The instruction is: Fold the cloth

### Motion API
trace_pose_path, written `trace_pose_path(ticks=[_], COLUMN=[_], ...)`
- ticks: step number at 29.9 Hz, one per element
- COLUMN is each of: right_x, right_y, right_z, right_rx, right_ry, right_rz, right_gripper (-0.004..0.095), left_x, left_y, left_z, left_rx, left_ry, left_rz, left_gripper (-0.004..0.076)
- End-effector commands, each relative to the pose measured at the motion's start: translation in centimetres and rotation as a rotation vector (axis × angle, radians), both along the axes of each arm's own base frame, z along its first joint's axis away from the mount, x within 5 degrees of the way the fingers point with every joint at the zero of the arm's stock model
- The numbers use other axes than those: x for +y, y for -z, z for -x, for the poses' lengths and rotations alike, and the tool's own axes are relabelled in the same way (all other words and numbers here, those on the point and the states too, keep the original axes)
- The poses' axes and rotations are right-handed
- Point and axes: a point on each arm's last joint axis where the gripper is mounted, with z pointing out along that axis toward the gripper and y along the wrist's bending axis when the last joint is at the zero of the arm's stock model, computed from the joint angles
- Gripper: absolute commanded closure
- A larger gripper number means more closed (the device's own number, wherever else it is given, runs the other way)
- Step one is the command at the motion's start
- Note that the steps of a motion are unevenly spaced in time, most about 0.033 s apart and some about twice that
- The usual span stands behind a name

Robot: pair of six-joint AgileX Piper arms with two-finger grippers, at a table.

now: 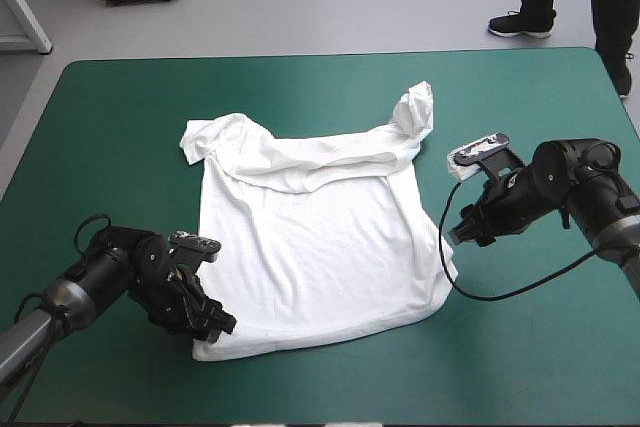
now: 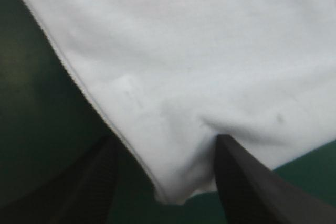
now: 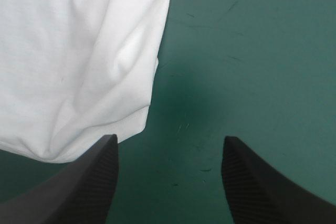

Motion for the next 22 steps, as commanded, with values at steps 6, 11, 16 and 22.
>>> trace_pose_path(ticks=[6,11,16,22], right_x=[0.3,1.4,3.4,4.8], right_y=[0.3,2.0,3.8,5.4], right_z=[-1.1,-2.1,-2.4,-2.7], right_rx=[-0.016,0.037,0.092,0.129], right_ry=[0.003,-0.038,-0.12,-0.164], right_rz=[-0.006,0.018,0.085,0.159], right_gripper=[0.0368,0.0368,0.0368,0.0368], left_x=[-0.1,-0.2,-0.4,-0.4], left_y=[1.4,1.4,1.4,1.4], left_z=[0.4,0.3,0.3,0.4], left_rx=[0.019,0.0,-0.009,-0.005], left_ry=[-0.002,0.023,0.063,0.08], left_rz=[0.013,0.018,0.046,0.043], left_gripper=[0.0379,0.0576,0.0744,0.0746])
